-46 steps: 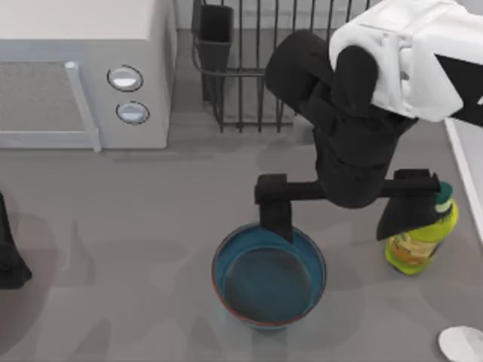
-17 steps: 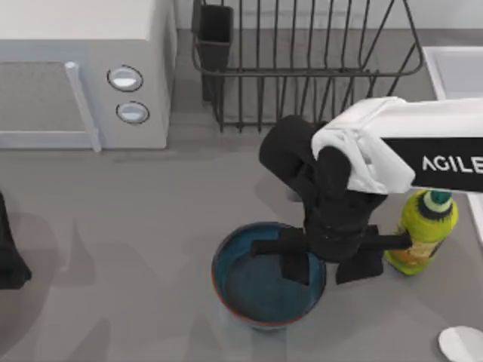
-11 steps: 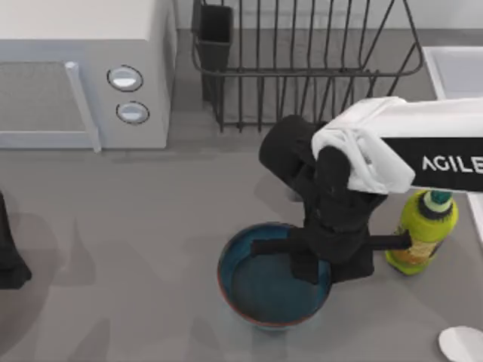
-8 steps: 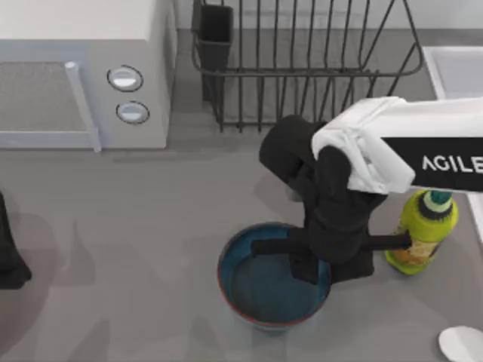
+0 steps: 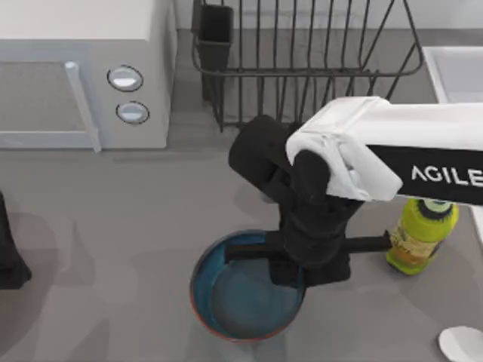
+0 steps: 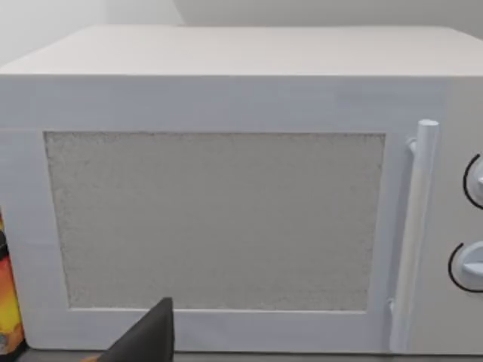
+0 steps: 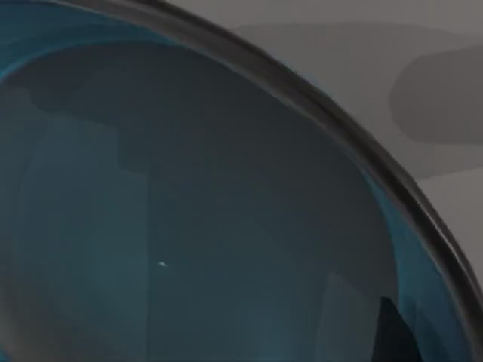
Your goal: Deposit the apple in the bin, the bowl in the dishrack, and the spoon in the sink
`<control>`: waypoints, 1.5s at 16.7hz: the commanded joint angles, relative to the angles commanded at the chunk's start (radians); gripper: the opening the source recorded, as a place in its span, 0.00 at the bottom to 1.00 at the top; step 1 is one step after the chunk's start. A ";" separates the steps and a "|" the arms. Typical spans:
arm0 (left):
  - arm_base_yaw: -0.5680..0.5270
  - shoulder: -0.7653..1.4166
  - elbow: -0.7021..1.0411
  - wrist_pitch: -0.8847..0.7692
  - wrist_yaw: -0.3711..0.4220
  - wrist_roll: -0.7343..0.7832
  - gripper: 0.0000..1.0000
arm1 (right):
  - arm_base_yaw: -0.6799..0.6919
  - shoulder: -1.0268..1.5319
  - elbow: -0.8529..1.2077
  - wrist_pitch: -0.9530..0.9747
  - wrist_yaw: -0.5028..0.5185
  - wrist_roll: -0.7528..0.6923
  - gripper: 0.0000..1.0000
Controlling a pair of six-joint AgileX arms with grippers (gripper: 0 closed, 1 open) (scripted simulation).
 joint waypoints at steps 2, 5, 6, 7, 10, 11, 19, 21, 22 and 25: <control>0.000 0.000 0.000 0.000 0.000 0.000 1.00 | 0.046 -0.021 0.033 -0.053 0.009 0.024 0.00; 0.000 0.000 0.000 0.000 0.000 0.000 1.00 | 0.056 -0.050 0.094 -0.147 0.033 0.031 0.00; 0.000 0.000 0.000 0.000 0.000 0.000 1.00 | 0.040 -0.059 0.114 -0.179 0.034 0.023 0.00; 0.000 0.000 0.000 0.000 0.000 0.000 1.00 | 0.015 -0.066 0.134 -0.211 0.032 0.012 0.00; 0.000 0.000 0.000 0.000 0.000 0.000 1.00 | -0.067 -0.077 0.189 -0.293 0.009 -0.033 0.00; 0.000 0.000 0.000 0.000 0.000 0.000 1.00 | -0.086 -0.077 0.202 -0.313 0.005 -0.046 0.00; 0.000 0.000 0.000 0.000 0.000 0.000 1.00 | -0.075 -0.089 0.206 -0.290 0.038 -0.082 0.00; 0.000 0.000 0.000 0.000 0.000 0.000 1.00 | -0.045 -0.117 0.203 -0.224 0.107 -0.136 0.00; 0.000 0.000 0.000 0.000 0.000 0.000 1.00 | -0.028 -0.135 0.201 -0.177 0.154 -0.167 0.00; 0.000 0.000 0.000 0.000 0.000 0.000 1.00 | 0.025 -0.194 0.191 0.023 0.331 -0.268 0.00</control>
